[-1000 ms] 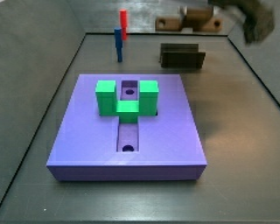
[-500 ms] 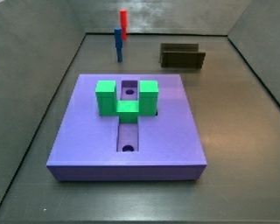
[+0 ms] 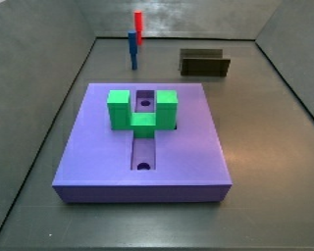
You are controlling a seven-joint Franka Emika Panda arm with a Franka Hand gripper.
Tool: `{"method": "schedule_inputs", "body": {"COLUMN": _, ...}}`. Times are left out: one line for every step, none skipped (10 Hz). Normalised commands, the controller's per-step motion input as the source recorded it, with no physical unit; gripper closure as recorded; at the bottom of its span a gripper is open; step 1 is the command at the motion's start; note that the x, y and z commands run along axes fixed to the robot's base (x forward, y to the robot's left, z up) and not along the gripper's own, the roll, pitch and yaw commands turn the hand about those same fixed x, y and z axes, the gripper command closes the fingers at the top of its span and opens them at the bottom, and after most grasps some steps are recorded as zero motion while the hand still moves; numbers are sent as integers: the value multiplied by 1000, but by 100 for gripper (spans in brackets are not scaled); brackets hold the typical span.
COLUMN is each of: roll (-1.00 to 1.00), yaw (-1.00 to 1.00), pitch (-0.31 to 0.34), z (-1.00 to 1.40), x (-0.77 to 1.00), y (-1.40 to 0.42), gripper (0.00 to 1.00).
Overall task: Pick up the brown object. Move up. Place the brown object on the fixture. Regrasp the brown object. Move to above the board. Insert the brown object.
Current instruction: Move to above the board.
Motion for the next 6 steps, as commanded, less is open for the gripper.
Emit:
{"method": "schedule_inputs", "body": {"roll": -1000, "yaw": -43, "pitch": 35, "z": 253, "x": -1186, "y": -1400, "gripper": 100}}
{"method": "schedule_inputs", "body": {"roll": -1000, "yaw": -44, "pitch": 36, "z": 277, "x": -1190, "y": -1400, "gripper": 100}}
{"method": "schedule_inputs", "body": {"roll": -1000, "yaw": -38, "pitch": 30, "z": 275, "x": -1233, "y": -1400, "gripper": 100}}
{"method": "schedule_inputs", "body": {"roll": -1000, "yaw": -35, "pitch": 25, "z": 93, "x": -499, "y": -520, "gripper": 100}}
{"method": "schedule_inputs", "body": {"roll": -1000, "yaw": -28, "pitch": 23, "z": 20, "x": -201, "y": -146, "gripper": 100}}
{"method": "schedule_inputs", "body": {"roll": -838, "yaw": -27, "pitch": 40, "z": 3, "x": -49, "y": -34, "gripper": 100}}
